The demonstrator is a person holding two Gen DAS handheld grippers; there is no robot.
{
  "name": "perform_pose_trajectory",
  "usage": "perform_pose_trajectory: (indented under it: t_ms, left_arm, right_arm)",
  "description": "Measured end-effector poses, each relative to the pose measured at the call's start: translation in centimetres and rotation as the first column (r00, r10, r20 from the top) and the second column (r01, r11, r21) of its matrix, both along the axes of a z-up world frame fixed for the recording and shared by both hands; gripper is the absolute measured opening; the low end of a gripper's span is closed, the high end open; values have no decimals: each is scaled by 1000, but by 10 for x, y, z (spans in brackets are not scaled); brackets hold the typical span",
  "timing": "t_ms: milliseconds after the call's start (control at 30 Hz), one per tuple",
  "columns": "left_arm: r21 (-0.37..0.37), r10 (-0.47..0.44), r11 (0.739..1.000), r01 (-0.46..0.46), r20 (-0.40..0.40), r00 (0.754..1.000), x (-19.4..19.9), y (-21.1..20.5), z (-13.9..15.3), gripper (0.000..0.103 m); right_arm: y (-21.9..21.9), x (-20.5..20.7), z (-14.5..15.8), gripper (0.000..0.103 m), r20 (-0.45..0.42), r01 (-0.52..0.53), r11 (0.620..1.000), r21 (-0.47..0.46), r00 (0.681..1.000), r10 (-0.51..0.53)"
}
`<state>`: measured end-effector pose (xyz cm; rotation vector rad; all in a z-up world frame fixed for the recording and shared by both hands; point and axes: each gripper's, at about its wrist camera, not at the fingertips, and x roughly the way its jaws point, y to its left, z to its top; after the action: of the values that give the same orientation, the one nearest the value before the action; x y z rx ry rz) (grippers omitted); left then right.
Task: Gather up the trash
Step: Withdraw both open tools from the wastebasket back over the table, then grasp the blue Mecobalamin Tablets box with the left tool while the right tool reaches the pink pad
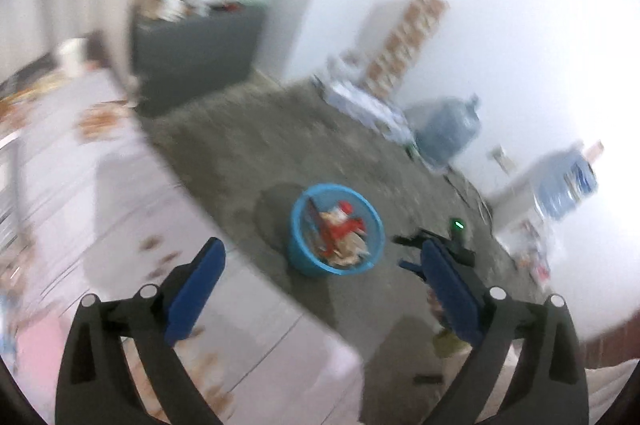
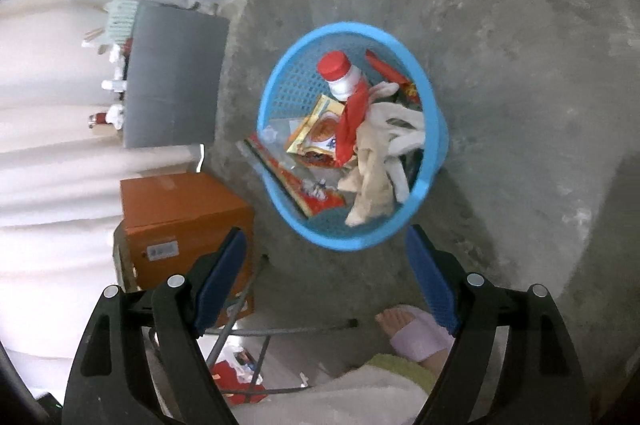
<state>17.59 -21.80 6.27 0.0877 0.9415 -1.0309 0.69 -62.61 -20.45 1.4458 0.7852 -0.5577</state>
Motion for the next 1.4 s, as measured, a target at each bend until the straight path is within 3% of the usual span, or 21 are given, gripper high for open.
perform_pose_trajectory:
  t_ms: [67,200,333,533,667,767,933,1067,1133,1200,1300,1400]
  left_arm:
    - [-20,71,997,-71,32,997,-3,37,4,97]
    - [-27,233,972,-232,120,965,-17,105,9,97]
    - [-84,369,928,-363,69,927,-19,173,4,97]
    - [-123,523,845,-520,-11,852,-18,250,-11,97]
    - [-125,591,798,-589,-27,807,-17,285,-20,97]
    - [-119,625,771,-626,-48,779,-14,303,-31,97]
    - [-105,666,736,-669,-62,743,-12,331,-45,97]
    - [-98,684,720,-687,-68,726,-7,347,-52,97]
    - [-95,694,709,-699,-79,716,3,351,-53,97]
    - [-82,719,683,-725,-96,688,19,356,-53,97]
    - [-48,780,610,-791,-139,610,58,364,-54,97]
    - [-70,786,582,-810,-209,582,92,364,-57,97]
  right_arm:
    - [10,-5,15,78,6,-10,999,-31,1000,10]
    - [36,-8,53,78,28,-52,991,-125,998,56]
    - [63,6,94,78,44,-148,965,-215,986,161]
    - [111,57,163,78,33,-337,864,-373,926,375]
    - [171,112,199,78,28,-483,744,-462,830,556]
    - [232,148,211,82,24,-583,643,-497,731,682]
    - [358,195,197,89,5,-741,452,-496,518,855]
    - [437,219,176,89,-95,-808,319,-494,415,905]
    - [459,232,167,89,-165,-818,264,-511,395,904]
    - [478,248,156,89,-230,-820,223,-528,390,892]
    - [489,262,144,89,-276,-822,216,-527,406,871]
    - [496,274,134,89,-311,-829,212,-517,413,856]
